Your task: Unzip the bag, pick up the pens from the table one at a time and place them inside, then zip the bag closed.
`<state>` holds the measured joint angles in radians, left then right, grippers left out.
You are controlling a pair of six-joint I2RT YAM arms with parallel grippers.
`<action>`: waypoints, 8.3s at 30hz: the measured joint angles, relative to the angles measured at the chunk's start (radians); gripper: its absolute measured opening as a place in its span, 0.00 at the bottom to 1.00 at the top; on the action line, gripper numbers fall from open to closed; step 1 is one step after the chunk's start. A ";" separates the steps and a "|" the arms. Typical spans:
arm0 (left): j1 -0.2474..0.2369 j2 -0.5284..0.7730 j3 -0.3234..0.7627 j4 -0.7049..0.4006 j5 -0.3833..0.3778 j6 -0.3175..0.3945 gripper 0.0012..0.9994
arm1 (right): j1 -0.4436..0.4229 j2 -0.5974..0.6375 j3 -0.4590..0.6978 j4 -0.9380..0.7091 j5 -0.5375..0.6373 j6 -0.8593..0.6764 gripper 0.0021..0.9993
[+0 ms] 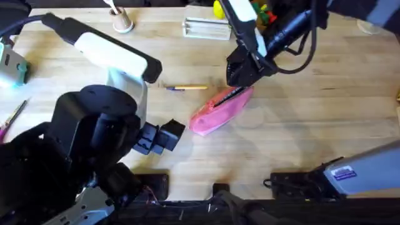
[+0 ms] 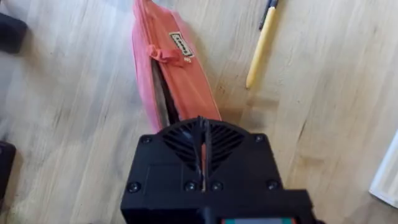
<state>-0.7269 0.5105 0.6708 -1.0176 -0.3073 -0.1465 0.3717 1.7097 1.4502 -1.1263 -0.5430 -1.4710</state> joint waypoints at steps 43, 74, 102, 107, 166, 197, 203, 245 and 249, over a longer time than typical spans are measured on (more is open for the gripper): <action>0.000 0.000 0.000 0.011 -0.011 0.103 0.99 | 0.100 0.243 0.000 -0.074 -0.034 -0.078 0.03; 0.000 0.000 0.000 0.011 -0.012 0.106 0.99 | 0.105 0.242 0.000 -0.055 -0.003 -0.084 1.00; 0.000 0.000 0.000 0.015 -0.032 0.147 0.99 | 0.132 0.127 0.332 -0.198 -0.030 0.408 1.00; 0.000 0.000 0.000 0.085 -0.030 0.135 0.99 | 0.132 0.134 0.332 -0.047 -0.049 0.562 1.00; 0.141 0.000 0.529 -0.416 0.208 0.246 0.99 | 0.381 0.492 0.322 0.255 0.532 1.023 1.00; 0.141 0.000 0.529 -0.416 0.208 0.252 0.99 | 0.283 0.232 0.285 0.261 0.539 0.934 0.03; 0.141 0.000 0.529 -0.416 0.208 0.252 0.99 | 0.243 0.080 0.286 0.157 0.540 0.807 0.03; 0.141 0.000 0.529 -0.416 0.191 0.252 0.99 | 0.342 0.012 0.020 -0.113 0.824 0.256 0.03; 0.141 0.000 0.529 -0.416 0.190 0.252 0.99 | 0.382 0.012 0.020 -0.078 0.792 0.213 0.03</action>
<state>-0.5861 0.5102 1.1995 -1.4334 -0.1173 0.1059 0.7537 1.7218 1.4700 -1.2039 0.2493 -1.2580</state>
